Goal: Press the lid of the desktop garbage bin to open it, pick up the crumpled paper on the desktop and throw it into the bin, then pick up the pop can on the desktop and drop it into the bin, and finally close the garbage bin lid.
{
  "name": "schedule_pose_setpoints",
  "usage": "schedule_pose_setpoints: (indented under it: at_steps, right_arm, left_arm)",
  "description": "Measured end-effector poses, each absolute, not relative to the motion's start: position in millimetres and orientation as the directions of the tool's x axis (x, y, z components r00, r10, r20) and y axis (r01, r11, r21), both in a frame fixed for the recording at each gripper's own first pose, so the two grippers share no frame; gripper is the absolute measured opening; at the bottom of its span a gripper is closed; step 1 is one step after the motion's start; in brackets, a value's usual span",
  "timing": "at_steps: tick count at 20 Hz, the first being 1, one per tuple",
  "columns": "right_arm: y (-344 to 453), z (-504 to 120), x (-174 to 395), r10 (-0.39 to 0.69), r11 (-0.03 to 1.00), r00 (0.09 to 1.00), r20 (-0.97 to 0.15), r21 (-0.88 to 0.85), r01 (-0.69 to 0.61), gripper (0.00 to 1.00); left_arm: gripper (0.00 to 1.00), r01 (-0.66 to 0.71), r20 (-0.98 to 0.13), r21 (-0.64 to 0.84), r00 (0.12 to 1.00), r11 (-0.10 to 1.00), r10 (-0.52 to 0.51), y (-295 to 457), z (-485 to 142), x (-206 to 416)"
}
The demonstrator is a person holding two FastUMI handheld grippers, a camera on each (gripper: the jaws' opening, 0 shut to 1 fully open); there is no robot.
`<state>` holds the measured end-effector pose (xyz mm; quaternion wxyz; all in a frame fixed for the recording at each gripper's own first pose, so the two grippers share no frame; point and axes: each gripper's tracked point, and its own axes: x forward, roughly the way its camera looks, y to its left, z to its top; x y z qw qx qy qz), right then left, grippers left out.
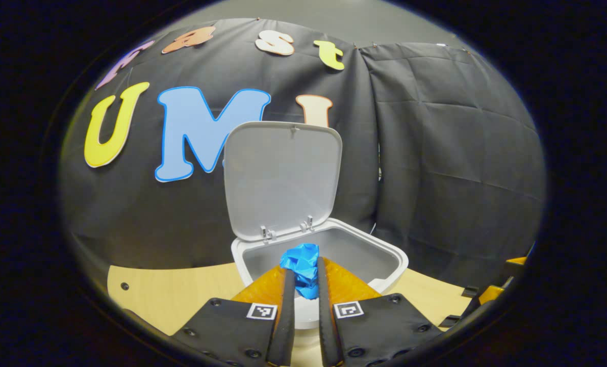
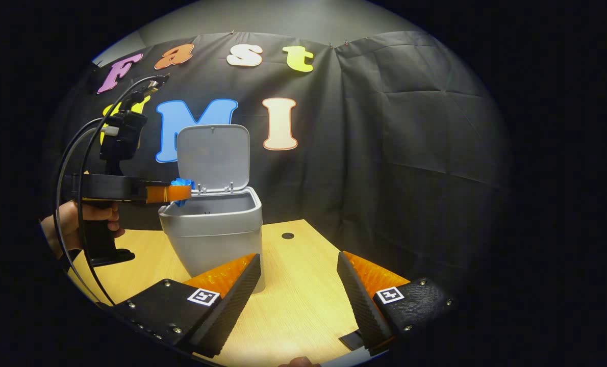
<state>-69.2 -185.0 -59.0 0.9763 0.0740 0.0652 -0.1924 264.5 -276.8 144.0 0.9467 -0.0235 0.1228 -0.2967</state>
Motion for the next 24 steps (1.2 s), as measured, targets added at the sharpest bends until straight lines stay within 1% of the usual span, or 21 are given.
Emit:
schedule_pose_setpoints:
  at_steps: [4,5,6,8,12,14,15,18,21,24]
  right_arm:
    - [-185.2,-60.1,-73.3,-0.377,0.910,0.912,-0.159,0.121,0.397,0.96]
    - [-184.5,-59.6,-73.8,-0.379,0.909,0.912,-0.159,0.120,0.398,0.96]
    - [-184.2,-59.6,-74.2,-0.379,0.909,0.912,-0.158,0.120,0.399,0.96]
    - [-182.9,-59.6,-74.1,-0.376,0.911,0.913,-0.156,0.120,0.395,0.96]
    - [-176.7,-58.1,-70.6,-0.356,0.920,0.922,-0.151,0.119,0.374,0.96]
    - [-169.4,-57.0,-66.7,-0.338,0.927,0.929,-0.148,0.115,0.356,0.96]
    - [-165.6,-56.6,-63.2,-0.327,0.932,0.934,-0.147,0.113,0.344,0.96]
    - [-147.8,-58.9,-54.3,-0.273,0.950,0.950,-0.150,0.116,0.291,0.96]
    - [-123.8,-59.0,-42.1,-0.202,0.968,0.969,-0.144,0.119,0.219,0.96]
    - [-94.5,-58.7,-27.6,-0.111,0.984,0.985,-0.133,0.124,0.128,0.96]
  left_arm:
    - [0.35,0.564,-0.228,-0.120,0.786,0.817,-0.575,-282.4,140.2,266.1]
    - [0.41,0.566,-0.234,-0.125,0.781,0.815,-0.579,-282.1,138.1,265.0]
    - [0.42,0.567,-0.242,-0.133,0.777,0.813,-0.581,-282.5,135.6,263.8]
    - [0.48,0.565,-0.252,-0.144,0.773,0.812,-0.583,-279.4,133.9,261.7]
    - [0.97,0.557,-0.241,-0.173,0.776,0.812,-0.583,-273.2,136.3,259.8]
    - [0.98,0.550,-0.231,-0.190,0.780,0.813,-0.582,-265.6,139.7,255.3]
    - [0.96,0.546,-0.224,-0.198,0.783,0.814,-0.580,-260.1,142.1,252.7]
    - [0.96,0.526,-0.209,-0.193,0.803,0.828,-0.559,-237.1,147.7,243.5]
    - [0.96,0.501,-0.194,-0.193,0.823,0.844,-0.533,-208.6,150.8,233.4]
    - [0.96,0.449,-0.178,-0.201,0.857,0.870,-0.484,-171.9,152.0,221.2]
